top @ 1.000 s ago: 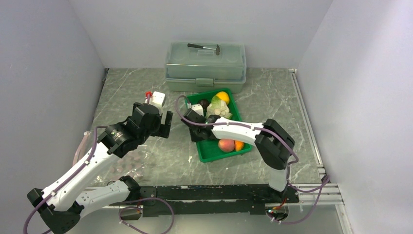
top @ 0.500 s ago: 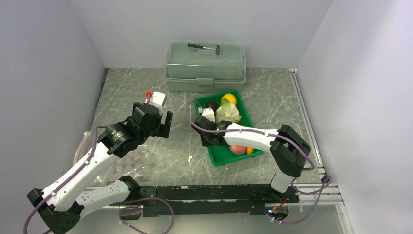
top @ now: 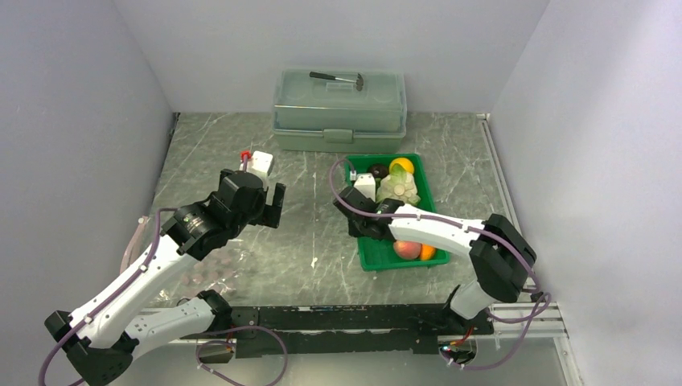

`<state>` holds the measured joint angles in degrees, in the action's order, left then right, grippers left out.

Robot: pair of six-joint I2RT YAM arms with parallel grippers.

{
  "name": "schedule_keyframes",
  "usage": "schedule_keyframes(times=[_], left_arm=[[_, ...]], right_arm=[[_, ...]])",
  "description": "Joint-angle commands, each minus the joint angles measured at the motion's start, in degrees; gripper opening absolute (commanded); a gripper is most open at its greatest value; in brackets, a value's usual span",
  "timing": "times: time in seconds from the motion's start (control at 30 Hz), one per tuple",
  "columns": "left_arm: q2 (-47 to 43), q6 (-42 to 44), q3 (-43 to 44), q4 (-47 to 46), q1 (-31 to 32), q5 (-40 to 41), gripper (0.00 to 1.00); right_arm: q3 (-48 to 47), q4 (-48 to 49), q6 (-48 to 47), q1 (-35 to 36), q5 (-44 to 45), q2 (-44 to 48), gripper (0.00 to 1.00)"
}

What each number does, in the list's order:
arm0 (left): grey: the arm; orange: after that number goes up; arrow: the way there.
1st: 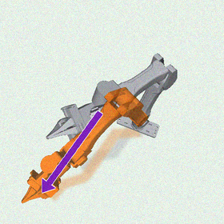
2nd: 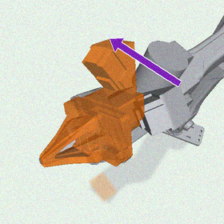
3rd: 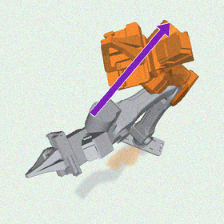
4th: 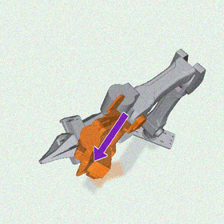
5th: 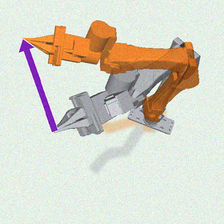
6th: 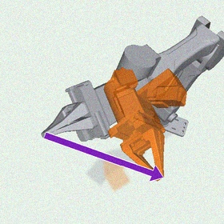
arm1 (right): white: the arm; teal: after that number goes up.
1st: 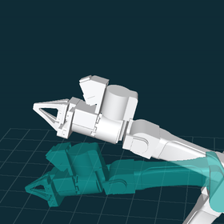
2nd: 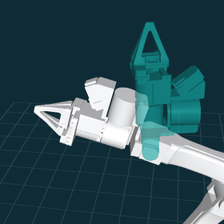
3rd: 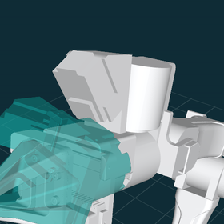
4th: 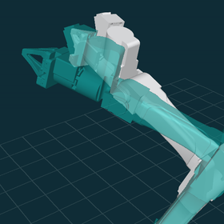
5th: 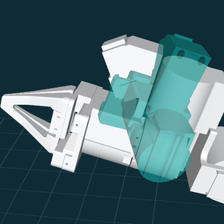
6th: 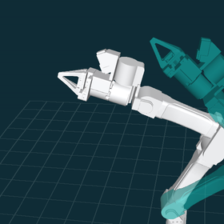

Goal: Place the food in the zip-top bag and seal the zipper
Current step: Move the bin to the center of the board, then pick up the zipper food storage bag at the corner of the board.

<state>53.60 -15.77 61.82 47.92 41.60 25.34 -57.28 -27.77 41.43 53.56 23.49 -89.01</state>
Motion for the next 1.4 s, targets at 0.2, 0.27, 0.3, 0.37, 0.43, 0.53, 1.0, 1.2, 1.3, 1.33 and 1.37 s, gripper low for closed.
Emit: schedule_keyframes(times=[0.2,0.27,0.3,0.37,0.43,0.53,1.0,1.2,1.3,1.33,1.37], left_arm=[[-0.3,-0.4,1.3,-0.7,0.2,0.4,0.98],[-0.3,-0.4,1.4,-0.7,0.2,0.3,0.98],[-0.2,-0.5,1.4,-0.6,0.2,0.3,0.98],[0.0,-0.5,1.3,-0.7,0.2,0.4,0.98],[0.2,-0.5,1.4,-0.6,0.2,0.6,0.98],[0.4,-0.6,1.4,-0.5,0.2,0.9,0.98],[-0.2,-2.8,-0.1,-1.1,0.2,5.3,1.00],[-1.0,-4.4,0.3,0.6,0.2,10.4,1.00],[-1.9,-5.4,0.6,1.4,0.2,12.9,1.00],[-2.3,-5.6,0.7,1.6,0.2,13.5,1.00],[-2.6,-5.9,1.1,2.1,0.2,13.7,1.00]], right_arm=[[-0.3,4.4,-4.0,-2.4,1.3,-0.3,0.00],[-0.2,5.0,-4.4,-2.4,0.9,-0.7,0.01],[-0.1,5.1,-4.4,-2.4,0.8,-0.9,0.03],[0.3,5.5,-4.3,-2.4,0.7,-0.8,0.11],[0.4,5.7,-4.5,-2.4,0.6,-0.4,0.16],[-0.5,5.1,-5.0,-2.4,0.6,0.3,0.25],[-5.5,3.6,-9.8,-1.9,-2.4,5.2,0.52],[-7.1,7.1,-13.4,-1.4,-6.5,5.6,0.57],[-8.3,8.9,-15.3,-1.2,-10.3,5.2,0.61],[-8.6,9.6,-16.0,-1.1,-11.6,5.1,0.62],[-9.0,10.3,-16.3,-1.1,-12.8,5.1,0.63]])
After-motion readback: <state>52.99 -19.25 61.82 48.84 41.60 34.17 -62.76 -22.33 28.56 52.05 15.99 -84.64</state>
